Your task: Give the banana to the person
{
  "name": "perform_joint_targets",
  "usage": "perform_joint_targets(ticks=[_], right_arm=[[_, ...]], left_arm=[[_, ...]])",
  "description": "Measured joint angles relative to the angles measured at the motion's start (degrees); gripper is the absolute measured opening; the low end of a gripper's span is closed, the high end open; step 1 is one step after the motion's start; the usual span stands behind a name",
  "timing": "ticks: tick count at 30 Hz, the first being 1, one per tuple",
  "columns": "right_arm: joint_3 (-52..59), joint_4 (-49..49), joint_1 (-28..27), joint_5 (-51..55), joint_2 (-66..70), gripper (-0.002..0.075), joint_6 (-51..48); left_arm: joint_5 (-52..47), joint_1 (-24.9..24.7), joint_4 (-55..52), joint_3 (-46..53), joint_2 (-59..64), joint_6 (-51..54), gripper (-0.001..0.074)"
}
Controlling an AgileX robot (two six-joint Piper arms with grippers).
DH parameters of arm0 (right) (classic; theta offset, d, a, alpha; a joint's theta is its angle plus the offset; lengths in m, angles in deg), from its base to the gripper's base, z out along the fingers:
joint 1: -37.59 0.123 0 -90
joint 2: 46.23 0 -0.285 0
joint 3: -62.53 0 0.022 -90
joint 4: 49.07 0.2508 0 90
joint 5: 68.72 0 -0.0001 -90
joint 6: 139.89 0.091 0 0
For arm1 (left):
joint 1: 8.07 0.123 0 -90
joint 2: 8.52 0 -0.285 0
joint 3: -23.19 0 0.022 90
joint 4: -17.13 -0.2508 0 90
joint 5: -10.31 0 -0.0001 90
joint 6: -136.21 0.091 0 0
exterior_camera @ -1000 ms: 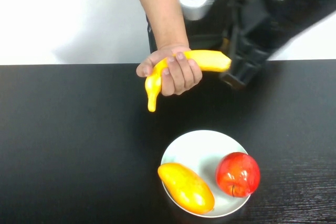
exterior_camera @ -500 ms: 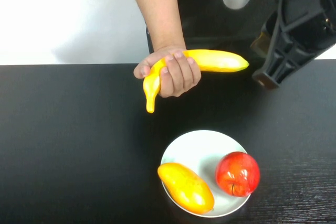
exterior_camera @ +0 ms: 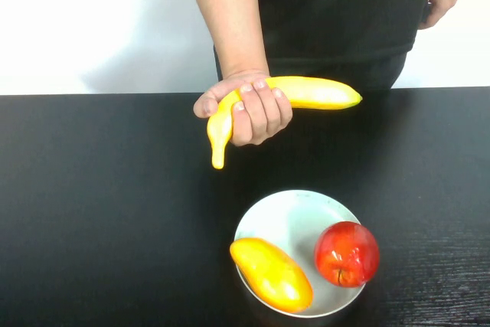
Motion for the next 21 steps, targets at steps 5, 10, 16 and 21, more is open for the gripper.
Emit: perform_joint_targets(ticks=[5, 10, 16, 21], right_arm=[[20.9, 2.69, -8.34, -13.87, -19.46, -0.0007, 0.08], [33.39, 5.59, -13.38, -19.34, -35.75, -0.0007, 0.33], [36.06, 7.04, -14.26, -14.26, -43.08, -0.0007, 0.3], [36.18, 5.85, -14.26, -5.03, -43.29, -0.0008, 0.21]], left_arm=[[0.0, 0.0, 0.0, 0.0, 0.0, 0.0, -0.0004], [0.0, 0.0, 0.0, 0.0, 0.0, 0.0, -0.0004], [0.0, 0.0, 0.0, 0.0, 0.0, 0.0, -0.0004], [0.0, 0.0, 0.0, 0.0, 0.0, 0.0, -0.0004]])
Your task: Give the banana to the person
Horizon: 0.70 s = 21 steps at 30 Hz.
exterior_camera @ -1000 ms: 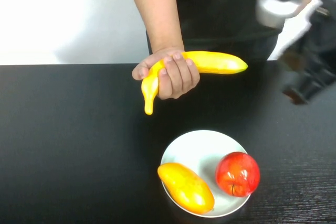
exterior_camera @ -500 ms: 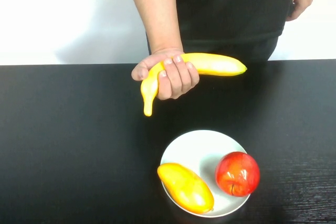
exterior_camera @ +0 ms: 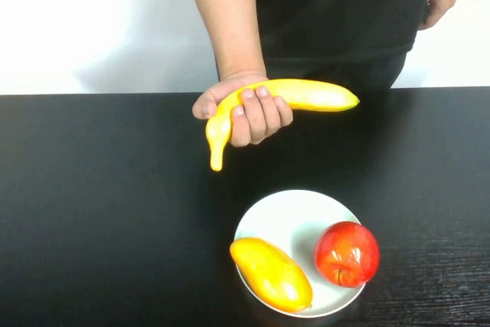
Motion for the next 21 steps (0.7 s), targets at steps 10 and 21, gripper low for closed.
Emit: perform_joint_targets(ticks=[10, 21], right_arm=[[0.11, -1.07, 0.0, 2.44, -0.12, -0.0008, 0.0], [0.11, -1.07, 0.0, 2.53, -0.12, -0.0007, 0.0]], left_arm=[[0.0, 0.0, 0.0, 0.0, 0.0, 0.0, -0.0004], [0.0, 0.0, 0.0, 0.0, 0.0, 0.0, -0.0004]])
